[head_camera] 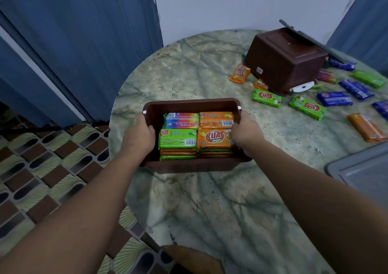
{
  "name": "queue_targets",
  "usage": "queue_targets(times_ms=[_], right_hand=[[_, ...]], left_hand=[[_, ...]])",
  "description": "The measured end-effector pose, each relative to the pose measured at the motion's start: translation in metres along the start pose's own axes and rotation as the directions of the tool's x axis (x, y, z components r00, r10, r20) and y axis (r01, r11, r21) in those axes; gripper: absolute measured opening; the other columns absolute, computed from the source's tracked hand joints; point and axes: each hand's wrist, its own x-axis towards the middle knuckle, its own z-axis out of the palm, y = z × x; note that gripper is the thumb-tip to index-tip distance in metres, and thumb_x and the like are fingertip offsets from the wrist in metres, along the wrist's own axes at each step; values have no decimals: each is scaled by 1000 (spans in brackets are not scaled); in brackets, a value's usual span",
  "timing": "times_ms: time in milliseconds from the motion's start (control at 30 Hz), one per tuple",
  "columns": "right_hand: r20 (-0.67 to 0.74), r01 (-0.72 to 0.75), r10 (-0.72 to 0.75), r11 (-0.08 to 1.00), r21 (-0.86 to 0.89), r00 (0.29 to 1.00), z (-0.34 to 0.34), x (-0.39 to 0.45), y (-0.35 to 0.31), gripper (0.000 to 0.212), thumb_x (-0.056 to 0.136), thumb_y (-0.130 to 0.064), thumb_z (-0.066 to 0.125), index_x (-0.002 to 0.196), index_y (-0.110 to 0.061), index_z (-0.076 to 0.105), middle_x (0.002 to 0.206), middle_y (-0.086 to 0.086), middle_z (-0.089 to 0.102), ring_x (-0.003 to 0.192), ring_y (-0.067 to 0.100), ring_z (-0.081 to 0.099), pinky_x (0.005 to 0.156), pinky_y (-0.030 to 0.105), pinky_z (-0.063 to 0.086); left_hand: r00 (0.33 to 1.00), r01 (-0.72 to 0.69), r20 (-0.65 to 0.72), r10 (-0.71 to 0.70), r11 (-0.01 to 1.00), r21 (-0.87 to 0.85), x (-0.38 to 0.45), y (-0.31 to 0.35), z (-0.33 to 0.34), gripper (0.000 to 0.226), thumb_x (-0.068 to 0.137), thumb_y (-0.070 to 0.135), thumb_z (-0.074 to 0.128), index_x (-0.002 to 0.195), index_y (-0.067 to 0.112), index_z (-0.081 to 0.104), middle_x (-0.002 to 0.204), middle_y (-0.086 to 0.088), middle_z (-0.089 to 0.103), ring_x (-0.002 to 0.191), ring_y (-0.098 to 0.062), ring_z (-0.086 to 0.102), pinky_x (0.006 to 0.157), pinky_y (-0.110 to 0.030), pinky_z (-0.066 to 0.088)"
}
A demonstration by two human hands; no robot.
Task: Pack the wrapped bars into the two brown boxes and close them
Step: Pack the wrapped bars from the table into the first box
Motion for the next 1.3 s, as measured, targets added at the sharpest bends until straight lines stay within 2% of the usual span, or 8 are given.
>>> queue_targets(times_ms=[167, 267, 500, 800, 900, 1000, 1133, 1300], right_hand=[[33, 33, -34, 999, 32, 999, -15, -13, 25, 29, 101, -17, 43, 129, -26, 46, 109, 5, 65, 91, 25, 65, 68, 38, 57], [52, 58, -59, 998, 18, 997, -24, -20, 34, 33, 102, -18, 43, 134, -27, 45, 110, 5, 64, 92, 25, 64, 65, 35, 52], [59, 72, -71, 997, -13, 996, -37, -35, 43, 33, 100, -20, 44, 132, -24, 47, 115, 10, 63, 100, 31, 63, 84, 44, 54], [5, 15, -15, 1000, -13, 1000, -38, -46, 60, 30, 100, -18, 43, 129, -23, 46, 113, 8, 62, 95, 28, 61, 73, 38, 47], [-3, 4, -4, 1000, -21, 1000, -43, -52, 70, 30, 99, -19, 43, 128, -23, 46, 113, 8, 62, 97, 30, 63, 77, 42, 53], [-2, 2, -2, 1000, -10, 1000, -49, -56, 81, 28, 100, -18, 43, 128, -23, 45, 112, 8, 61, 93, 28, 61, 72, 38, 47], [11, 7, -7, 1000, -13, 1000, -58, -63, 99, 31, 100, -18, 43, 130, -23, 44, 115, 11, 60, 95, 30, 58, 73, 37, 43], [23, 22, -22, 1000, -4, 999, -73, -76, 121, 28, 98, -19, 43, 126, -22, 45, 114, 11, 62, 97, 32, 60, 78, 40, 48]], left_hand=[[999, 30, -27, -30, 999, -18, -37, 9, 9, 33, 102, 25, 45, 131, 9, 42, 113, -25, 64, 104, -45, 60, 84, -47, 47], [998, 48, -33, -48, 999, 2, -56, 14, 14, 32, 103, 26, 44, 130, 7, 41, 109, -27, 64, 102, -45, 60, 77, -44, 42], [997, 65, -48, -65, 998, -3, -80, 17, 20, 31, 103, 27, 44, 128, 8, 40, 106, -27, 64, 99, -46, 60, 71, -41, 38], [1000, 20, -17, -19, 999, 31, -82, 25, 21, 32, 103, 28, 42, 129, 8, 40, 108, -26, 64, 100, -45, 61, 73, -40, 37], [1000, 13, -8, -13, 999, 47, -92, 31, 23, 31, 103, 28, 43, 128, 8, 40, 107, -26, 64, 100, -46, 61, 73, -41, 37], [1000, 9, -5, -8, 999, 38, -105, 37, 24, 30, 103, 28, 43, 126, 9, 40, 107, -26, 64, 101, -45, 61, 75, -42, 41], [1000, 15, -8, -15, 999, 50, -124, 47, 29, 30, 104, 28, 43, 127, 9, 40, 109, -26, 63, 101, -45, 61, 75, -42, 41], [1000, 19, -13, -18, 999, 32, -155, 58, 36, 27, 103, 26, 43, 124, 8, 41, 106, -27, 64, 98, -46, 61, 72, -41, 39]])
